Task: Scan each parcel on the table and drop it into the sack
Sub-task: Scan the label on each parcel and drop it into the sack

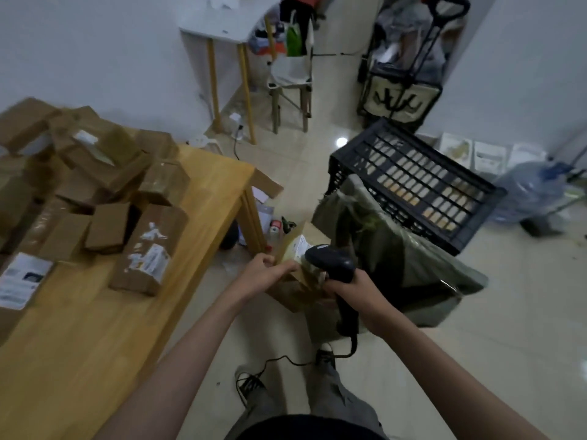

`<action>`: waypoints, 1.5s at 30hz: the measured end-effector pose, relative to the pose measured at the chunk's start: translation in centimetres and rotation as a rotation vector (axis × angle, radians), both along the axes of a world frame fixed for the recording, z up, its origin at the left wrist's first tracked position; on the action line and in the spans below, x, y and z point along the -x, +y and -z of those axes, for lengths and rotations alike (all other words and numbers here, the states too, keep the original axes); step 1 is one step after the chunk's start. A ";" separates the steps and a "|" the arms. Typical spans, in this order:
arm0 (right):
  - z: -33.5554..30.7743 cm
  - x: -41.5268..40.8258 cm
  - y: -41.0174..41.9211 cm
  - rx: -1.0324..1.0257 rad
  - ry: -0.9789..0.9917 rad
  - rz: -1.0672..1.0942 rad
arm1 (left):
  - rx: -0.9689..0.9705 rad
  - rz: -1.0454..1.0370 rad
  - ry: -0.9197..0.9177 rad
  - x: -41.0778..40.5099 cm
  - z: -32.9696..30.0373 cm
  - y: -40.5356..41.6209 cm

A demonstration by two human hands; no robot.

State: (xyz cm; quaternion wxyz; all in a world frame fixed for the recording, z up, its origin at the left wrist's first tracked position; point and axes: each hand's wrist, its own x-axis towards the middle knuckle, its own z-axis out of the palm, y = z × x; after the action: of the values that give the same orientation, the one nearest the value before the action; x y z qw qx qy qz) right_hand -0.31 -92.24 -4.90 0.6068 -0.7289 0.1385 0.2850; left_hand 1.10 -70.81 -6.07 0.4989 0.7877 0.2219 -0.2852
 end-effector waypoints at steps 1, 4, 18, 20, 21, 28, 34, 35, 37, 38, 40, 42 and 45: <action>0.6 0.0 -1.1 -0.005 0.031 0.030 | 0.003 0.004 0.017 -0.4 0.7 -1.4; 2.2 -0.3 -4.3 0.006 0.099 0.096 | -0.016 0.049 0.043 -1.8 2.4 -5.3; 7.6 -4.1 -15.5 0.249 0.252 0.246 | 0.155 0.340 0.339 -7.6 9.3 -19.5; 8.0 -4.5 -16.5 0.264 0.246 0.237 | 0.179 0.380 0.367 -7.9 9.6 -20.4; 8.1 -4.8 -16.9 0.279 0.240 0.222 | 0.163 0.399 0.364 -8.0 9.6 -20.5; 6.8 -7.6 -15.5 0.272 0.258 0.104 | -0.028 0.475 0.186 -9.5 8.7 -17.2; 4.2 -10.5 -10.3 0.253 0.172 -0.062 | -0.157 0.431 0.052 -9.8 4.9 -10.4; 3.9 -11.0 -9.2 0.241 0.167 -0.082 | -0.178 0.410 0.037 -9.7 4.2 -9.0; 2.7 -11.8 -6.6 0.223 0.139 -0.135 | -0.215 0.373 0.002 -9.0 2.6 -5.8; 2.0 -12.1 -5.3 0.221 0.119 -0.161 | -0.239 0.361 -0.021 -8.6 1.9 -4.1; 0.7 -12.5 -2.6 0.220 0.078 -0.197 | -0.292 0.329 -0.060 -7.6 0.4 -0.6; -0.6 -12.6 0.4 0.254 0.019 -0.246 | -0.330 0.283 -0.078 -6.3 -1.1 3.0; -2.4 -12.4 5.0 0.255 -0.029 -0.314 | -0.348 0.190 -0.086 -4.1 -2.8 8.4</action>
State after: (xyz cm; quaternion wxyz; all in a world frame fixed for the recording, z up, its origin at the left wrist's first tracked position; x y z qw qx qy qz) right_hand 12.10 -87.26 -2.49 0.4598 -0.8164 0.0494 0.3459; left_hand 5.22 -62.43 -3.31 0.3351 0.8909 0.1710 -0.2544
